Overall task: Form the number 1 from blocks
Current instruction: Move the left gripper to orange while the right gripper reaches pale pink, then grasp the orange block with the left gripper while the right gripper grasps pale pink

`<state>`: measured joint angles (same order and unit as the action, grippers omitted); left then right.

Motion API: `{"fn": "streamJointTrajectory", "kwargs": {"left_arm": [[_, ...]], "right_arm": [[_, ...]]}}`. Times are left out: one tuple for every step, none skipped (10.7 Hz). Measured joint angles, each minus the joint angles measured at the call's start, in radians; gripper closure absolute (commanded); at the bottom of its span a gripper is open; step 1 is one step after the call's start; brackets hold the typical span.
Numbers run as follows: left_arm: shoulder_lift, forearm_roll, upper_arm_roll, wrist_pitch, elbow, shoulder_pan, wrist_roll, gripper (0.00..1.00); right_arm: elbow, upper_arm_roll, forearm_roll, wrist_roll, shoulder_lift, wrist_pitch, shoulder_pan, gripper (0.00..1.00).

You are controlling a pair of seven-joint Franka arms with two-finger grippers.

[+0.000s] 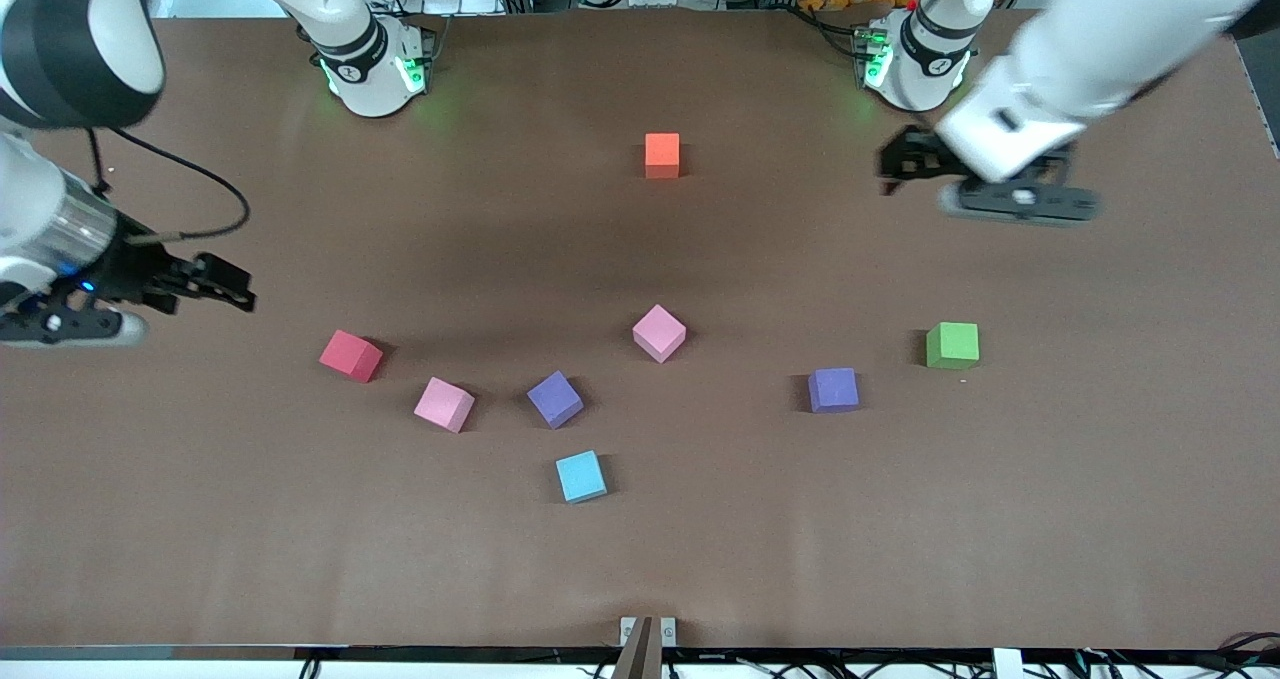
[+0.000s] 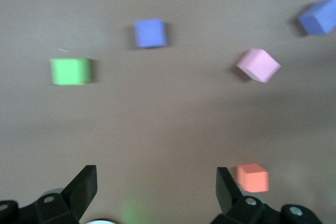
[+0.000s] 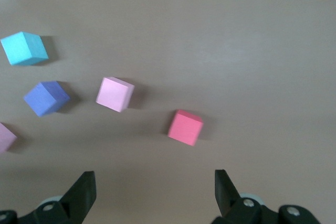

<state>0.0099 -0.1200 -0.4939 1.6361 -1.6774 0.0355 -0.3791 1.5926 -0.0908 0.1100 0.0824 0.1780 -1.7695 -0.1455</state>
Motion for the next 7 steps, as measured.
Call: {"fn": "streamJointTrajectory", "kwargs": {"left_arm": [[0.004, -0.003, -0.078, 0.078, -0.06, -0.012, -0.086, 0.0], [0.007, -0.004, -0.147, 0.158, -0.123, -0.033, -0.165, 0.0], [0.009, -0.004, -0.203, 0.24, -0.186, -0.06, -0.243, 0.0], [0.014, -0.004, -0.246, 0.309, -0.243, -0.091, -0.298, 0.0], [0.023, -0.004, -0.269, 0.351, -0.29, -0.124, -0.319, 0.0], [0.038, -0.004, -0.274, 0.376, -0.326, -0.163, -0.323, 0.0], [0.061, -0.003, -0.274, 0.398, -0.35, -0.203, -0.329, 0.0]], "right_arm": [[0.001, -0.001, 0.011, 0.031, 0.039, -0.023, -0.002, 0.0], [0.002, -0.002, 0.016, 0.058, 0.083, -0.053, -0.001, 0.0], [0.004, -0.003, 0.021, 0.1, 0.13, -0.089, -0.001, 0.0], [0.004, -0.002, 0.026, 0.163, 0.177, -0.13, -0.006, 0.0], [0.005, -0.002, 0.028, 0.249, 0.22, -0.181, -0.024, 0.0], [0.004, -0.002, 0.028, 0.345, 0.257, -0.232, -0.049, 0.0], [0.005, -0.002, 0.036, 0.414, 0.29, -0.267, -0.074, 0.0]]}}
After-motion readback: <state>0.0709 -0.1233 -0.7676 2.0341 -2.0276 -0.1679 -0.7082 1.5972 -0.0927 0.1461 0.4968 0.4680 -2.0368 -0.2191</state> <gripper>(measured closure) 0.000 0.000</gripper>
